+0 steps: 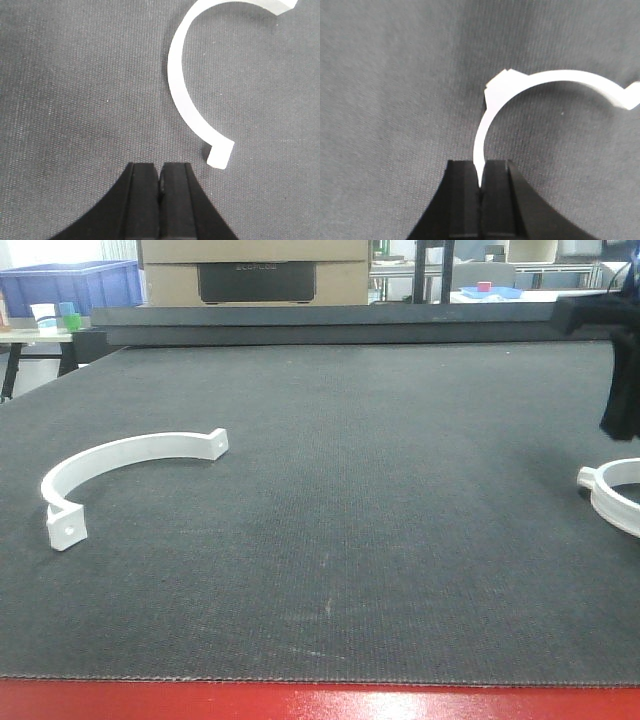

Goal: Grab PVC pipe and place in blue bin
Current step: 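Close the right gripper on the edge of the nearer white clamp, then close the left gripper on the arc of the other white clamp, then lift both held clamps up off the table surface, then drive the base away from the table holding both clamps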

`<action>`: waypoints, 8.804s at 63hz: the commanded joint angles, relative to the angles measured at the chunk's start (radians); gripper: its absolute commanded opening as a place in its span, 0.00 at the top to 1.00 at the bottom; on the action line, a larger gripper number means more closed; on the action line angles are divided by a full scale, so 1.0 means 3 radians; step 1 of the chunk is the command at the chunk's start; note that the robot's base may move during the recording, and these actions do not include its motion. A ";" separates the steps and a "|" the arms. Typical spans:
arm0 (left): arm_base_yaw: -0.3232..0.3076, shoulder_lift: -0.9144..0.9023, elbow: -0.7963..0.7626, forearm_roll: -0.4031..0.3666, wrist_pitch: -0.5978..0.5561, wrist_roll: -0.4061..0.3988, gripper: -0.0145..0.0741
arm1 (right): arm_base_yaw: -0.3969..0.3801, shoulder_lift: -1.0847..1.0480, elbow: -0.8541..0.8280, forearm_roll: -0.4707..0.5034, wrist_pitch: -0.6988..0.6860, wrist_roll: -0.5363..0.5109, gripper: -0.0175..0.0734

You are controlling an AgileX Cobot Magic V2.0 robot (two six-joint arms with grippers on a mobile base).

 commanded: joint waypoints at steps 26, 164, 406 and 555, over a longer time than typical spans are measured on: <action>0.0005 -0.0003 -0.0020 -0.0028 -0.0042 0.0000 0.96 | 0.0075 0.0346 -0.0030 -0.0110 -0.0144 0.0159 0.58; -0.0478 0.2208 -0.1952 0.0650 0.0834 -0.0182 0.48 | 0.0324 -0.0205 -0.0030 -0.0666 -0.0177 0.1216 0.98; -0.0478 -0.2640 0.0732 0.0558 -0.1614 -0.0182 0.96 | 0.0324 -0.4172 0.1826 -0.1169 -0.2088 0.0863 0.98; -0.0593 -0.2434 0.0745 0.1150 -0.1925 -0.0182 0.96 | 0.0232 -0.4265 0.1835 -0.0819 -0.2300 0.0863 0.98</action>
